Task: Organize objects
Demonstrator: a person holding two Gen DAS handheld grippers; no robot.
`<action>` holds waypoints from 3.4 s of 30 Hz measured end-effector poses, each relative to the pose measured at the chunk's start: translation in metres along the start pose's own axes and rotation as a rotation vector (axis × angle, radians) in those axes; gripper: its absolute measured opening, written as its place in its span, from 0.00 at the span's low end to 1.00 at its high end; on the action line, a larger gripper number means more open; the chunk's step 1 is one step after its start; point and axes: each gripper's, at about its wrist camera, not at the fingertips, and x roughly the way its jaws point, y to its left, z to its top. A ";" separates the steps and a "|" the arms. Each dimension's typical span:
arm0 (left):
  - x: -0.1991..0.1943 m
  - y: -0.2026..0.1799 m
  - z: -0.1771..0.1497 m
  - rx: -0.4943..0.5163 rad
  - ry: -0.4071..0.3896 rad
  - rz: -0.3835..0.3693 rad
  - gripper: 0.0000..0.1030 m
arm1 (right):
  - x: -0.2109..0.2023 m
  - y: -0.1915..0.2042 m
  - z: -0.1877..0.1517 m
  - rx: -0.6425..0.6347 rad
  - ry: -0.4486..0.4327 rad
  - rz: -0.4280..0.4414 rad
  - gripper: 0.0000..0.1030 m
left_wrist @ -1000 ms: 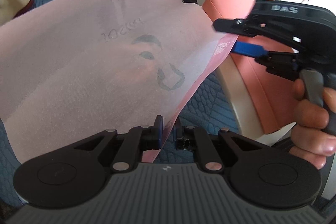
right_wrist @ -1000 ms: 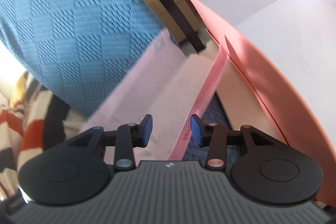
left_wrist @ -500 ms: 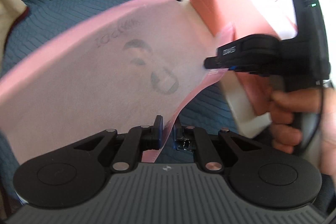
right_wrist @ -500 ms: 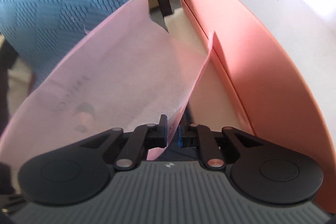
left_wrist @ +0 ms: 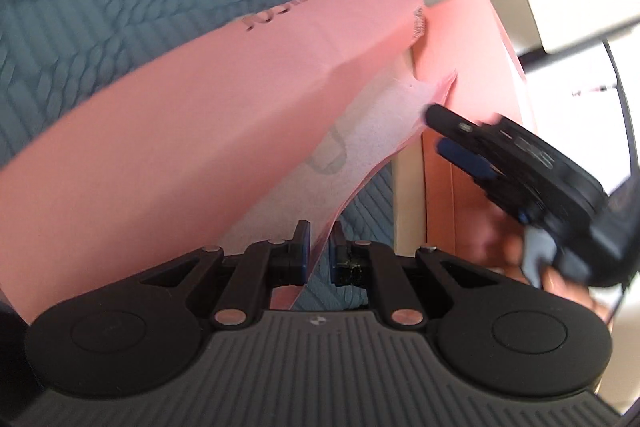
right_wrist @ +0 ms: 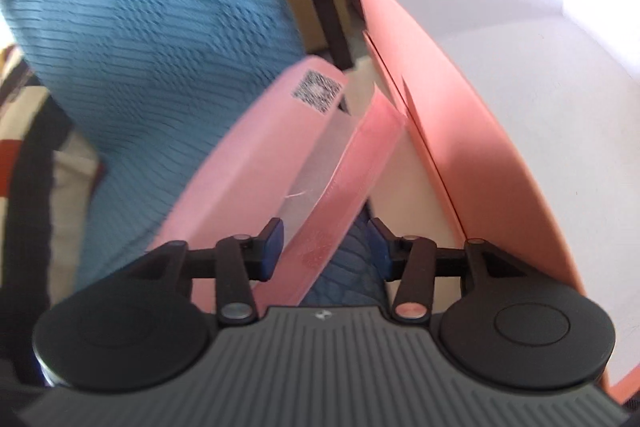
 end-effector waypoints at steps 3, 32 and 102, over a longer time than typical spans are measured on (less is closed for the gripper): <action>0.000 0.006 -0.001 -0.045 -0.007 0.004 0.11 | -0.014 0.011 -0.005 -0.041 -0.049 0.048 0.47; -0.029 -0.015 -0.003 0.112 -0.133 0.079 0.11 | 0.034 0.036 -0.034 -0.103 0.140 0.111 0.22; -0.019 -0.033 0.005 0.257 -0.163 0.241 0.11 | -0.009 0.030 -0.032 0.155 0.185 0.284 0.04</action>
